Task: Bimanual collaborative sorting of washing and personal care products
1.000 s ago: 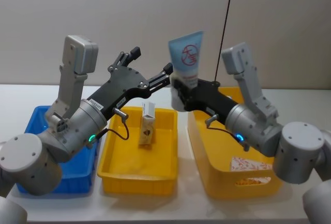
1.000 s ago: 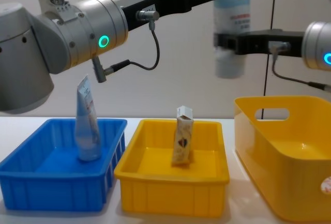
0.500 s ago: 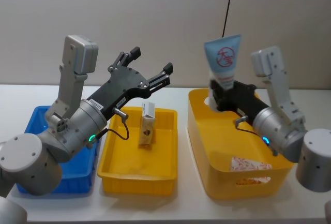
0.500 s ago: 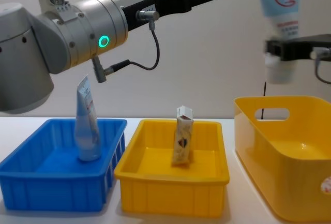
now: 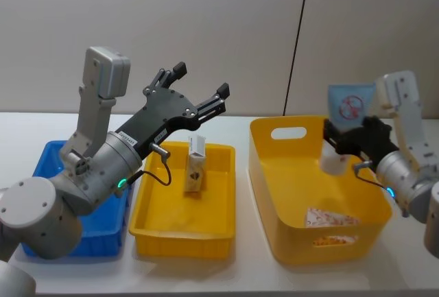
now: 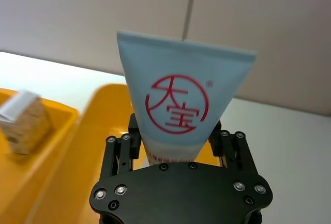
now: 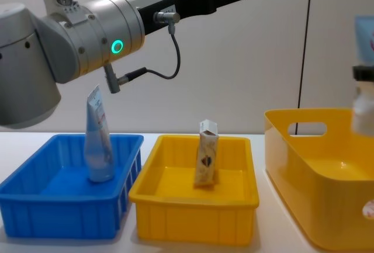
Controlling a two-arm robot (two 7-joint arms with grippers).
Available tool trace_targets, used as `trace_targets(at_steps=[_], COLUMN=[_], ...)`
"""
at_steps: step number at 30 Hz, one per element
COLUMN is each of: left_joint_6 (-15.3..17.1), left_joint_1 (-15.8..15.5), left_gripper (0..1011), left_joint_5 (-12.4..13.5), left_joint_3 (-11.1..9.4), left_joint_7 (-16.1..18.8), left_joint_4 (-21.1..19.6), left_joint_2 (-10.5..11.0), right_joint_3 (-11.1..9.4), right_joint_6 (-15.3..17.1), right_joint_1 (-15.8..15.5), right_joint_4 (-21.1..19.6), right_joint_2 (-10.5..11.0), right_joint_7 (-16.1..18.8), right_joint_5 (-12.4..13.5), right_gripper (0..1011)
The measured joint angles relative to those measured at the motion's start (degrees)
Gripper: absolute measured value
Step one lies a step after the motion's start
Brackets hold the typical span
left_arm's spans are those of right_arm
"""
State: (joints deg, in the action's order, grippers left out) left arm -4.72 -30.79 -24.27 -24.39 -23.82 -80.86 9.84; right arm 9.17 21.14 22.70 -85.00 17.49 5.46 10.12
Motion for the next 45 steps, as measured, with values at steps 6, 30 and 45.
trace_targets(at_steps=[6, 30, 45], left_joint_6=[0.00, 0.00, 0.00], left_joint_1=[0.00, 0.00, 0.00], left_gripper=[1001, 1001, 1001], left_joint_5=[0.00, 0.00, 0.00], left_joint_3=[0.00, 0.00, 0.00], left_joint_7=[0.00, 0.00, 0.00], left_joint_4=[0.00, 0.00, -0.01], left_joint_2=[0.00, 0.00, 0.00], right_joint_3=[-2.04, -5.55, -6.09], right_joint_6=[2.18, 0.14, -1.32], right_joint_1=[-0.35, -1.14, -1.30], right_joint_4=[0.88, 2.92, 3.09], right_joint_2=[0.33, 0.93, 0.93], right_joint_7=[-2.64, -4.11, -3.62], right_joint_5=[-0.72, -1.62, -1.62], right_gripper=[866, 1003, 1004])
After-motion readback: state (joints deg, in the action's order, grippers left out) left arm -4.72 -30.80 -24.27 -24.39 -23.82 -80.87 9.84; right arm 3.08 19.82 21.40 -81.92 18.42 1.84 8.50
